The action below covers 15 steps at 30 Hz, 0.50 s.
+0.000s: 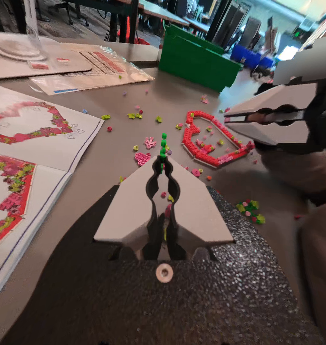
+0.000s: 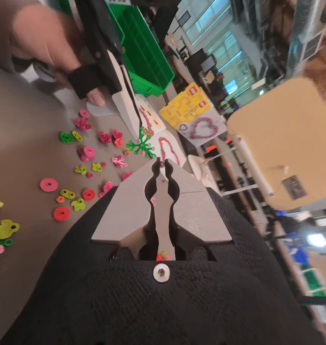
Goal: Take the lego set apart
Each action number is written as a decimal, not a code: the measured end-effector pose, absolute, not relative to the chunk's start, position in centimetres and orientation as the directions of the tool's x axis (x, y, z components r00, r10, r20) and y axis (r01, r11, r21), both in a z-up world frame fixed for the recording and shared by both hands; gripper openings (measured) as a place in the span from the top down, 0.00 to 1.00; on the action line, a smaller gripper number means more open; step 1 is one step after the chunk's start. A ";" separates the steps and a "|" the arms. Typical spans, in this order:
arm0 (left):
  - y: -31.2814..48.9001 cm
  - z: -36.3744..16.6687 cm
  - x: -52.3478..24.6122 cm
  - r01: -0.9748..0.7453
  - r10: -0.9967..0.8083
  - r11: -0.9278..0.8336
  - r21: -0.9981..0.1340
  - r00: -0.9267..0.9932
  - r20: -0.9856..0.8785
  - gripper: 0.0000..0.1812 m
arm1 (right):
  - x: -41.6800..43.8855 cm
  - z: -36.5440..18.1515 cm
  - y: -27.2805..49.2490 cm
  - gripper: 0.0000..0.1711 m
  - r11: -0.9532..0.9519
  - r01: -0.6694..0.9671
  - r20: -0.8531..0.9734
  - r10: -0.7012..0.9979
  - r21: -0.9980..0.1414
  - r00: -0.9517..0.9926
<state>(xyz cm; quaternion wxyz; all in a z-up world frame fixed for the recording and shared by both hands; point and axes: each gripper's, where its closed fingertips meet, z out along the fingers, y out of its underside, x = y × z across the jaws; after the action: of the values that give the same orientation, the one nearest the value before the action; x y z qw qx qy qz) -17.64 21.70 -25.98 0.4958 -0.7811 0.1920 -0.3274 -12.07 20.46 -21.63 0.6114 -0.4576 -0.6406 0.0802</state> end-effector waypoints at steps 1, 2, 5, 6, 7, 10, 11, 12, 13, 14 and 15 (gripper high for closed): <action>21.7 -26.0 -17.5 0.039 -0.628 -0.439 -0.898 0.702 0.337 1.00 | -12.0 -22.4 20.9 0.98 0.502 0.497 0.644 0.747 -0.708 0.163; 21.5 -25.9 -17.1 0.040 -0.639 -0.432 -0.901 0.692 0.337 1.00 | -12.0 -23.6 21.1 0.98 0.422 0.516 0.562 0.815 -0.745 0.145; 21.1 -25.9 -15.8 0.004 -0.670 -0.414 -0.910 0.676 0.308 1.00 | -11.7 -27.8 21.4 0.97 0.160 0.607 0.280 0.954 -0.779 0.107; 21.1 -25.9 -15.6 0.003 -0.675 -0.414 -0.910 0.669 0.310 1.00 | -11.6 -28.8 21.3 0.97 0.088 0.624 0.199 0.974 -0.777 0.111; 21.0 -25.9 -15.3 0.002 -0.682 -0.414 -0.910 0.662 0.312 1.00 | -11.6 -29.5 21.3 0.95 0.035 0.628 0.142 0.982 -0.777 0.121; 20.8 -25.8 -15.1 0.013 -0.690 -0.413 -0.910 0.648 0.322 1.00 | -12.1 -29.7 21.2 0.84 -0.072 0.588 0.024 0.988 -0.806 0.154; 20.8 -25.8 -15.1 0.018 -0.691 -0.412 -0.911 0.646 0.325 1.00 | -12.4 -29.4 21.2 0.83 -0.102 0.559 -0.008 0.986 -0.823 0.168; 20.8 -25.6 -15.1 0.026 -0.692 -0.409 -0.912 0.643 0.329 1.00 | -12.7 -28.9 21.1 0.83 -0.134 0.528 -0.045 0.983 -0.839 0.179; 20.8 -25.5 -15.1 0.034 -0.695 -0.404 -0.914 0.638 0.331 1.00 | -13.0 -28.5 21.0 0.84 -0.170 0.492 -0.088 0.979 -0.854 0.185; 20.8 -25.4 -15.0 0.037 -0.698 -0.400 -0.916 0.636 0.331 1.00 | -13.2 -28.1 20.9 0.87 -0.207 0.458 -0.133 0.973 -0.864 0.190; 20.8 -25.3 -15.0 0.035 -0.699 -0.395 -0.918 0.637 0.325 1.00 | -13.3 -28.0 20.9 0.88 -0.238 0.445 -0.163 0.966 -0.863 0.200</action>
<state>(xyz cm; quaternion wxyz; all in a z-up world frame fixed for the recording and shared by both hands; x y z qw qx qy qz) -14.95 20.77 -25.34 0.5037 -0.7517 0.2207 -0.3640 -13.30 20.92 -28.03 0.3482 -0.6920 -0.5097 0.3743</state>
